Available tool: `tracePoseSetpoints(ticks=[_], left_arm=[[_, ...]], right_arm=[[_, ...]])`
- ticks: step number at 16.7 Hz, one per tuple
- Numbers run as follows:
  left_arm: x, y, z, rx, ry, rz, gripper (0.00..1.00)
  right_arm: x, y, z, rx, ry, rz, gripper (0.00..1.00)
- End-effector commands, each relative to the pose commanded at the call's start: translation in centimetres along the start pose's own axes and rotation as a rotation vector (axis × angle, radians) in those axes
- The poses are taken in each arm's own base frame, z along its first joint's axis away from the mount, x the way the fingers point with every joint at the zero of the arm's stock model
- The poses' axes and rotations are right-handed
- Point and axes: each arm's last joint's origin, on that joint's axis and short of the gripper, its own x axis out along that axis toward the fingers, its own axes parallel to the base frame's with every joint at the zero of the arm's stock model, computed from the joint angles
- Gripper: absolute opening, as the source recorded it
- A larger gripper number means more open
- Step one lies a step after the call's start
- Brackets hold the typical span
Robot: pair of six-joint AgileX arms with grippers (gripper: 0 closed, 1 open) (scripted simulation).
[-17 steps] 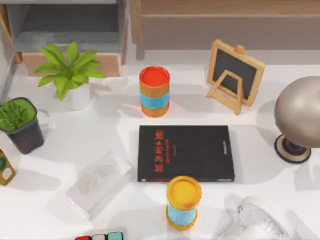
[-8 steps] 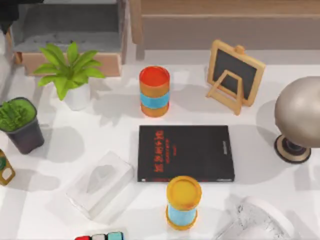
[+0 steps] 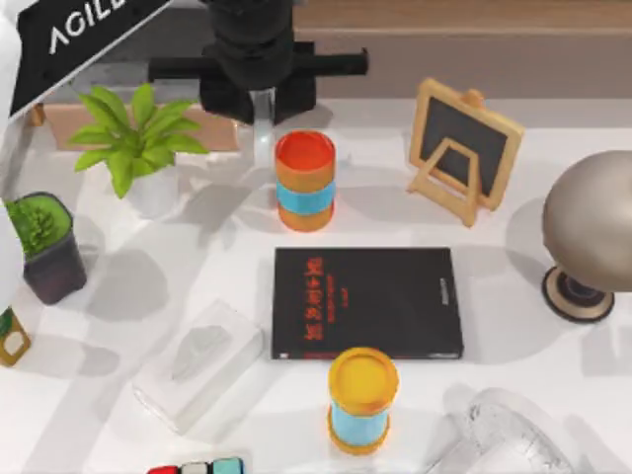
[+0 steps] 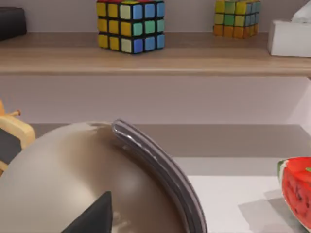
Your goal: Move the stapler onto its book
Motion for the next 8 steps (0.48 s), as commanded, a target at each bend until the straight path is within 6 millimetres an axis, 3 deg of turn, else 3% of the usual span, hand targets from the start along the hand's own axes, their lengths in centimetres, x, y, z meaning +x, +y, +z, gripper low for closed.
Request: tracePoseSetpoints(ticks=[4,8], left_arm=[[2.9,-6.8,-5.4,0.026,0.102,-0.028,0.0],[5.5,-9.2,-8.7,0.028,0.195,0.006,0.0]], right_arm=[[0.0,0.0,0.0,0.0,0.0,0.0,1.0],[0.0,0.0,0.0,0.0,0.0,0.0,1.0]])
